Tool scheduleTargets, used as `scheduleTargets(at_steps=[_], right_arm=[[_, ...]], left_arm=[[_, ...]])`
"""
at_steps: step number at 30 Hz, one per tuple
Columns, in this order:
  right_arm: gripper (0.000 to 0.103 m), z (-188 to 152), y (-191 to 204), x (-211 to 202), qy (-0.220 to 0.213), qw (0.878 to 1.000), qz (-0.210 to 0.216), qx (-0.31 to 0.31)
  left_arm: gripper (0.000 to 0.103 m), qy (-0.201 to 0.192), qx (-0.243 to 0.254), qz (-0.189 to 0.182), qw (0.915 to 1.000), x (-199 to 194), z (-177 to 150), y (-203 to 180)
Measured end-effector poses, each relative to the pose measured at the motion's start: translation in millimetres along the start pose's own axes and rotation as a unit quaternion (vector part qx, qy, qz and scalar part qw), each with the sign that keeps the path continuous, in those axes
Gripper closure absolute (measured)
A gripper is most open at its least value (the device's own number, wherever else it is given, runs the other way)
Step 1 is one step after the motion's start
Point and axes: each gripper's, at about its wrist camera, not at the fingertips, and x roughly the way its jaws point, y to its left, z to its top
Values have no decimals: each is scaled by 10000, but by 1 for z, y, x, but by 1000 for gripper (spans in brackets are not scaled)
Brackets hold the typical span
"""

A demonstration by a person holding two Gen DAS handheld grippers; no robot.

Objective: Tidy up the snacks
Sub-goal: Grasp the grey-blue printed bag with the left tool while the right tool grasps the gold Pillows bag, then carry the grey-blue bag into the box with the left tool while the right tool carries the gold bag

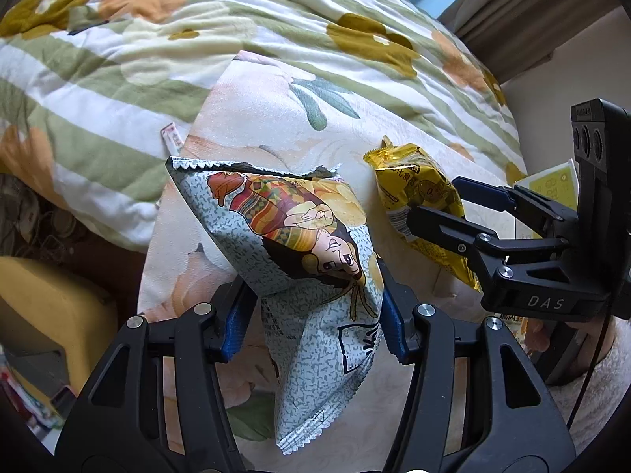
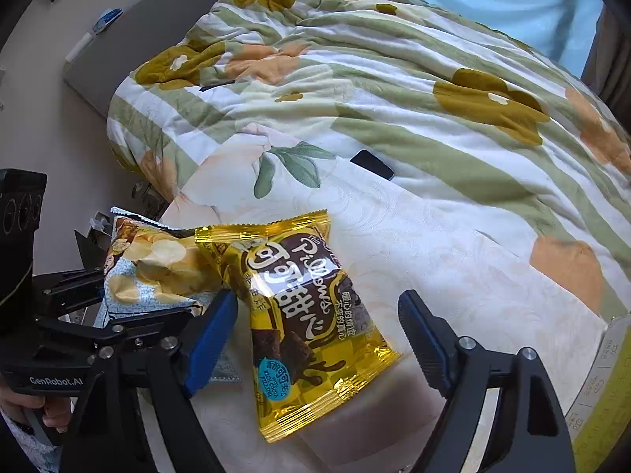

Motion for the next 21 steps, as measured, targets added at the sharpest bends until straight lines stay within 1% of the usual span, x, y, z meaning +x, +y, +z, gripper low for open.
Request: scheduleTargets(at_steps=[4, 6, 8, 13, 17, 21], right_arm=[[28, 1, 4, 11, 99, 9999, 58, -120], [35, 0, 5, 16, 141, 9997, 108, -149], [45, -1, 6, 19, 157, 9996, 159, -163], [53, -3, 13, 18, 85, 9996, 85, -238], [54, -5, 15, 12, 9, 9999, 128, -79], [54, -6, 18, -5, -197, 9996, 152, 148]], left_arm=[[51, -7, 10, 109, 9999, -4, -2, 4], [51, -11, 25, 153, 9999, -5, -3, 5], [51, -10, 36, 181, 9998, -6, -4, 6], [52, -37, 106, 243, 9996, -9, -6, 5], [53, -101, 172, 291, 9994, -18, -6, 3], [53, -247, 296, 305, 9988, -33, -5, -3]])
